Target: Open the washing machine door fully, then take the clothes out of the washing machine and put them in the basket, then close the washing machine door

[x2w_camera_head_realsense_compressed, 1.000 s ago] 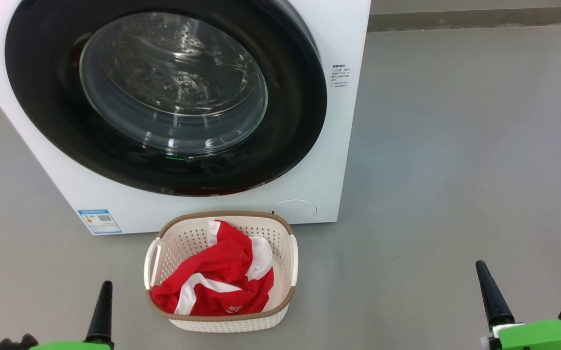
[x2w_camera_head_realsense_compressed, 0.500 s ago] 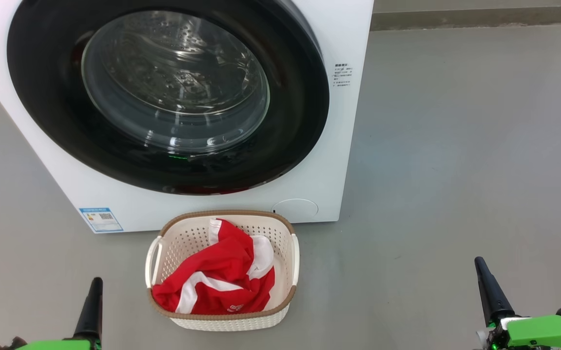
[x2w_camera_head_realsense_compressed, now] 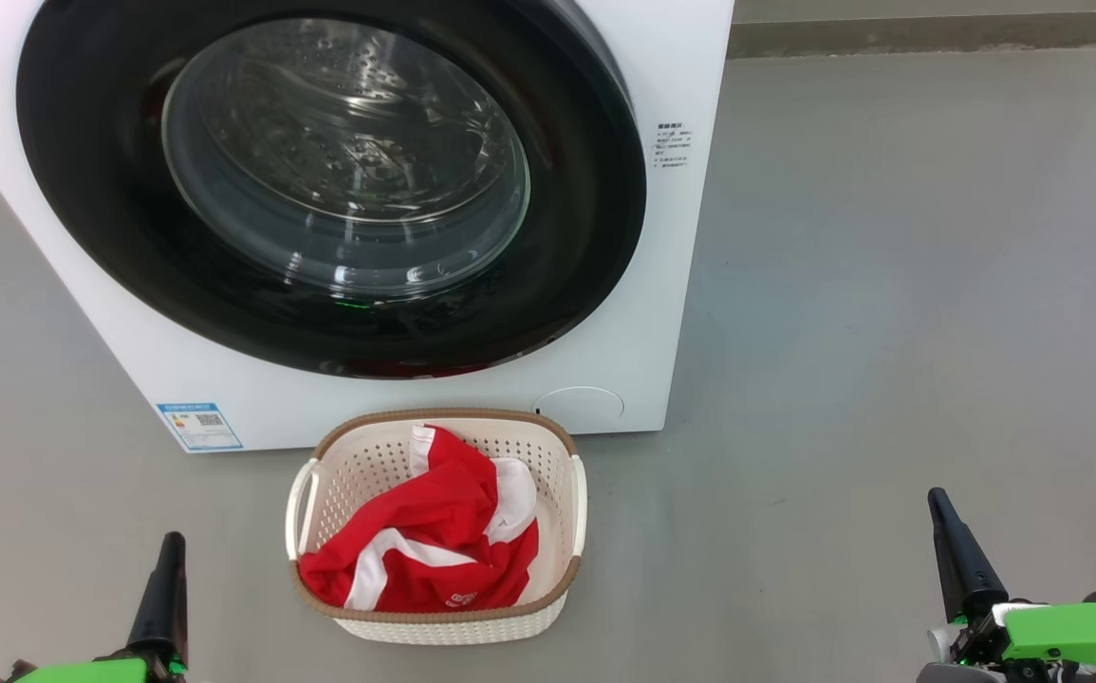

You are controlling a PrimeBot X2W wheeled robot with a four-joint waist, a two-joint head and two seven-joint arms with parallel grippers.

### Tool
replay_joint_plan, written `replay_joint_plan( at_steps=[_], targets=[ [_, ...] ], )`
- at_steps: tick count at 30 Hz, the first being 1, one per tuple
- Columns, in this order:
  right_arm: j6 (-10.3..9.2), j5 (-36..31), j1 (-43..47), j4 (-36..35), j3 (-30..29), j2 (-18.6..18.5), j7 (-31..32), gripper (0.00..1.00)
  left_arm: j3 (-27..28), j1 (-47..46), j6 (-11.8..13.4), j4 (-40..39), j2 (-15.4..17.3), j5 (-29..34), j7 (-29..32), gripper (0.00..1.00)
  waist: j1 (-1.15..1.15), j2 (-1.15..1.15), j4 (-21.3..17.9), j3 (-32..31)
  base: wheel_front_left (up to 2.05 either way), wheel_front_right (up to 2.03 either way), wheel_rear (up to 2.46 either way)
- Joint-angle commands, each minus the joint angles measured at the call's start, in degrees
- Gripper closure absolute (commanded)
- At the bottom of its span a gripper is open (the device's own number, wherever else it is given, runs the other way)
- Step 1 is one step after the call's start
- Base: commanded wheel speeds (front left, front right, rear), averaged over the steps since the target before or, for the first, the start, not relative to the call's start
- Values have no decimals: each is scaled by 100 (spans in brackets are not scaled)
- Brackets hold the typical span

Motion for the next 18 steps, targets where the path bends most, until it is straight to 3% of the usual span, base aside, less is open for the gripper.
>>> replay_joint_plan(
  at_steps=[1,18],
  targets=[
    [-5,50,-240,-136,107,-57,19,100,204,-223,-65,-104,87,-45,29,100,0,0,0,0,0,0,0],
    [-5,16,-243,-133,66,-27,52,100,244,-226,-65,-102,58,-11,62,100,0,0,0,0,0,0,0]
  ],
)
